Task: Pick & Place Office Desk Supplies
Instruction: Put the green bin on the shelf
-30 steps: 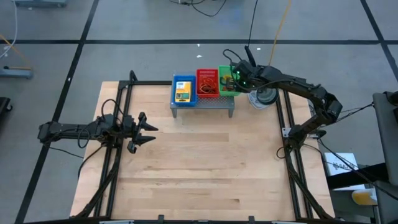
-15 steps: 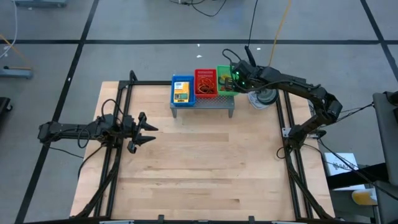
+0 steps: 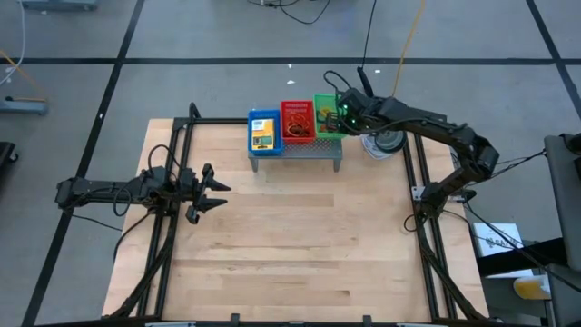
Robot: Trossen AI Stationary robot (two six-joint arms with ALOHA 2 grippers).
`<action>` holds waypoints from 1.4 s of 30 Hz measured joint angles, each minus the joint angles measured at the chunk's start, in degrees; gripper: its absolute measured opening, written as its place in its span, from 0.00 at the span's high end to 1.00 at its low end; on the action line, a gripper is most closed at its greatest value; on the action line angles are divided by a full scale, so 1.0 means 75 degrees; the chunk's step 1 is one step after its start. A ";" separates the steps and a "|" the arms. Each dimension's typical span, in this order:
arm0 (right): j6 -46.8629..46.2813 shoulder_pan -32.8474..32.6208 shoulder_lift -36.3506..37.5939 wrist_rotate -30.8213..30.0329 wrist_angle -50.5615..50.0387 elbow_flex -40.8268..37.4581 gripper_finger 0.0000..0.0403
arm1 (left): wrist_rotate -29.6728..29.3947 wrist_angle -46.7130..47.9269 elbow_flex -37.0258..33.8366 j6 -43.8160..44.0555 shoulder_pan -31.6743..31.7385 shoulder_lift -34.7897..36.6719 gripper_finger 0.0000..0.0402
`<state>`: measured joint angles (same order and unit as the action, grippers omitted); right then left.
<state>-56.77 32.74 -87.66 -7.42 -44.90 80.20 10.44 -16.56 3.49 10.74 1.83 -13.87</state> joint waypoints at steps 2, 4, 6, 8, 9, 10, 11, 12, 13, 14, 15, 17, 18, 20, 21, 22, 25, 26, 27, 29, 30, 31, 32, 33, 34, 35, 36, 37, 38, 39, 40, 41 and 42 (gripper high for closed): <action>-0.0006 -0.0023 -0.0030 0.0012 0.0022 0.0000 1.00 | 0.0000 0.0003 0.0000 -0.0001 0.0000 0.0001 0.50; -0.0004 -0.0027 -0.0027 0.0013 0.0053 0.0000 1.00 | 0.0000 0.0002 0.0000 -0.0002 0.0003 0.0002 0.50; -0.0003 -0.0027 -0.0020 0.0021 0.0092 0.0003 1.00 | 0.0000 0.0003 0.0000 -0.0001 0.0001 0.0001 0.50; -0.0003 -0.0029 -0.0020 0.0020 0.0063 0.0003 1.00 | 0.0000 0.0003 0.0000 -0.0001 0.0000 0.0000 0.50; -0.0003 -0.0030 -0.0020 0.0018 0.0055 0.0003 1.00 | 0.0000 0.0003 0.0000 0.0000 0.0000 0.0000 0.50; -0.0003 -0.0030 -0.0017 0.0015 0.0044 0.0003 1.00 | 0.0000 0.0003 0.0000 0.0000 0.0000 0.0000 0.50; 0.0002 -0.0031 -0.0008 0.0015 0.0021 0.0003 1.00 | 0.0000 0.0003 0.0000 0.0000 0.0000 0.0003 0.50; 0.0016 -0.0033 -0.0008 0.0015 0.0003 0.0003 1.00 | 0.0000 0.0003 0.0000 -0.0002 0.0000 0.0002 0.50; 0.0035 -0.0033 -0.0008 0.0015 -0.0001 0.0003 1.00 | 0.0000 0.0003 0.0000 -0.0002 0.0000 0.0002 0.50; 0.0035 -0.0030 -0.0008 0.0015 -0.0006 0.0003 1.00 | 0.0000 0.0003 0.0000 -0.0001 0.0002 0.0001 0.50; 0.0040 -0.0030 -0.0008 0.0015 -0.0034 0.0003 1.00 | 0.0000 0.0003 0.0000 0.0000 0.0000 0.0001 0.50; 0.0061 -0.0030 -0.0008 0.0015 -0.0078 0.0003 1.00 | 0.0000 0.0002 0.0000 0.0000 0.0001 0.0002 0.50; 0.0074 -0.0032 -0.0008 0.0015 -0.0100 0.0003 1.00 | 0.0000 0.0003 0.0000 -0.0001 0.0001 0.0003 0.50; 0.0086 -0.0020 -0.0005 0.0008 -0.0138 0.0003 1.00 | 0.0000 0.0003 0.0000 -0.0003 0.0002 0.0001 0.50; 0.0094 -0.0013 -0.0005 0.0009 -0.0140 0.0003 1.00 | 0.0000 0.0003 0.0000 0.0000 0.0002 0.0003 0.50; 0.0119 -0.0010 -0.0005 0.0008 -0.0134 0.0003 1.00 | -0.0001 0.0003 0.0000 -0.0001 0.0002 0.0001 0.50; 0.0145 0.0030 -0.0005 0.0009 -0.0141 0.0003 1.00 | 0.0000 0.0003 0.0000 -0.0001 0.0000 0.0001 0.50; 0.0163 0.0031 -0.0005 0.0012 -0.0148 0.0003 1.00 | 0.0000 0.0003 0.0000 0.0000 0.0001 0.0001 0.50; 0.0189 0.0034 -0.0005 0.0009 -0.0160 0.0003 1.00 | 0.0000 0.0003 0.0000 0.0000 0.0003 0.0002 0.50; 0.0228 0.0055 -0.0005 0.0012 -0.0164 0.0003 1.00 | 0.0000 0.0003 0.0000 -0.0003 0.0003 0.0000 0.50; 0.0234 0.0076 -0.0005 0.0015 -0.0172 0.0003 1.00 | 0.0000 0.0003 0.0000 0.0000 0.0000 0.0003 0.50; 0.0251 0.0084 -0.0005 0.0017 -0.0195 0.0003 1.00 | 0.0000 0.0003 0.0000 0.0000 0.0000 0.0003 0.50; 0.0259 0.0084 -0.0005 0.0012 -0.0232 0.0003 1.00 | 0.0000 0.0002 0.0000 -0.0001 0.0001 0.0001 0.50; 0.0259 0.0086 -0.0005 0.0009 -0.0263 0.0003 1.00 | 0.0000 0.0003 0.0000 0.0000 0.0000 0.0001 0.50; 0.0262 0.0093 -0.0005 0.0009 -0.0275 0.0003 1.00 | 0.0000 0.0002 0.0000 -0.0001 0.0001 0.0002 0.50; 0.0265 0.0114 -0.0005 0.0009 -0.0278 0.0003 1.00 | 0.0000 0.0003 0.0000 0.0000 0.0001 0.0003 0.50; 0.0290 0.0127 -0.0002 0.0009 -0.0284 0.0003 1.00 | 0.0000 0.0003 0.0000 0.0000 0.0000 0.0003 0.50; 0.0311 0.0133 -0.0002 0.0009 -0.0294 0.0003 1.00 | 0.0000 0.0003 0.0000 -0.0002 0.0001 0.0002 0.50; 0.0318 0.0142 -0.0002 0.0008 -0.0300 0.0003 1.00 | 0.0000 0.0003 0.0000 0.0000 0.0000 0.0003 0.50; 0.0321 0.0154 -0.0002 0.0007 -0.0301 0.0003 1.00 | 0.0000 0.0003 0.0000 0.0000 0.0003 0.0000 0.50; 0.0330 0.0167 -0.0002 0.0009 -0.0301 0.0003 1.00 | 0.0000 0.0002 0.0000 0.0000 0.0002 0.0003 0.50; 0.0347 0.0171 -0.0002 0.0009 -0.0310 0.0003 1.00 | 0.0000 0.0003 0.0000 0.0000 0.0001 0.0002 0.50; 0.0347 0.0174 -0.0002 0.0009 -0.0331 0.0003 1.00 | 0.0000 0.0001 0.0000 0.0000 0.0003 0.0003 0.50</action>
<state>-54.17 34.04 -87.68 -7.36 -47.38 80.23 10.44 -16.55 3.49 10.74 1.85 -13.85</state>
